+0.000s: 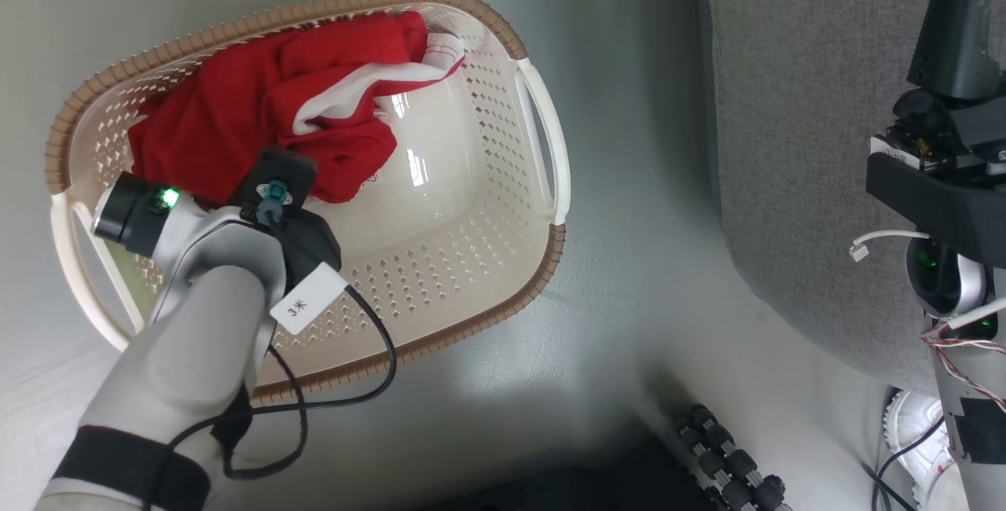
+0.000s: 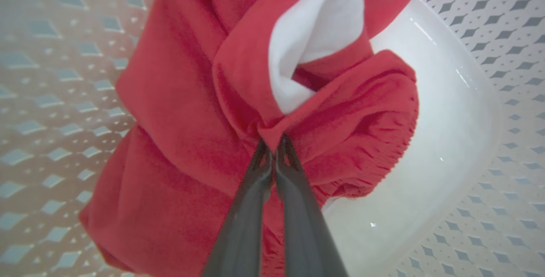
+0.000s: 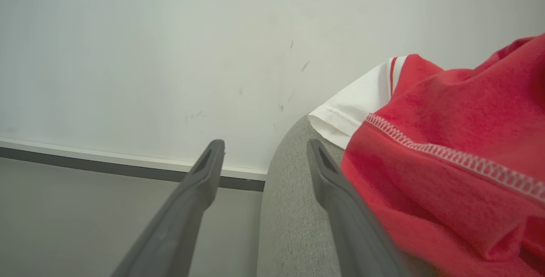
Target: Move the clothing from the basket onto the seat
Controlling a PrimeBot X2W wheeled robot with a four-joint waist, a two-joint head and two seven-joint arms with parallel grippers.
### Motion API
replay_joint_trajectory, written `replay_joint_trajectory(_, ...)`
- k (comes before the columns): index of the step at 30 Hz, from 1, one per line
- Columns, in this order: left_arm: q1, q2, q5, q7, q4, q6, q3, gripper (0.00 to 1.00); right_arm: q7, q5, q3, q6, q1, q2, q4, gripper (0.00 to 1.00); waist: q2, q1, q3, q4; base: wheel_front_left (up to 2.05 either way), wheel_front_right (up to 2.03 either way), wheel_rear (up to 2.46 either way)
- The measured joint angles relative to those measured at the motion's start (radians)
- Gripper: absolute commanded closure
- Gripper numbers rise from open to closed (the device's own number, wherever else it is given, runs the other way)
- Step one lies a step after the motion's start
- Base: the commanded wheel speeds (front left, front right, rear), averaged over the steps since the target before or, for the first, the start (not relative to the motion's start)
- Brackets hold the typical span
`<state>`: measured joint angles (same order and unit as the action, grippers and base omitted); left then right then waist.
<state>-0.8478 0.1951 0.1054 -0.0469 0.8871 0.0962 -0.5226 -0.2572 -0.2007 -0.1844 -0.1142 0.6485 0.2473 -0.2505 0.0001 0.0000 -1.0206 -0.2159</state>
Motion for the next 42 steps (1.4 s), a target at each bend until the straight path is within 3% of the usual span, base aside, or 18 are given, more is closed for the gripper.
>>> replay_joint_trajectory(10, -0.004, -0.072, 0.02, -0.091, 0.034, -0.002, -0.002, 1.0, -0.001, 0.009, -0.001, 0.011, 0.0, -0.003, 0.076, 0.0, -0.0002, 0.0, 0.04, 0.019, 0.0, 0.0, 0.0)
replay_joint_trajectory(16, 0.02, -0.115, 0.037, -0.172, 0.033, -0.036, -0.004, 1.0, -0.001, 0.017, -0.015, 0.036, -0.004, -0.002, 0.146, 0.0, -0.0002, 0.0, 0.096, 0.04, 0.0, 0.0, 0.0)
replay_joint_trajectory(32, 0.049, -0.139, 0.13, -0.203, -0.111, -0.133, 0.016, 1.0, -0.001, 0.025, -0.041, 0.063, -0.058, -0.019, 0.285, 0.0, -0.0002, -0.0001, 0.323, 0.133, 0.0, 0.0, 0.0)
replay_joint_trajectory(42, 0.049, -0.143, 0.157, -0.203, -0.239, -0.158, 0.053, 1.0, -0.001, 0.021, -0.049, 0.08, -0.114, -0.043, 0.362, 0.0, -0.0003, -0.0002, 0.473, 0.179, 0.0, 0.0, 0.0)
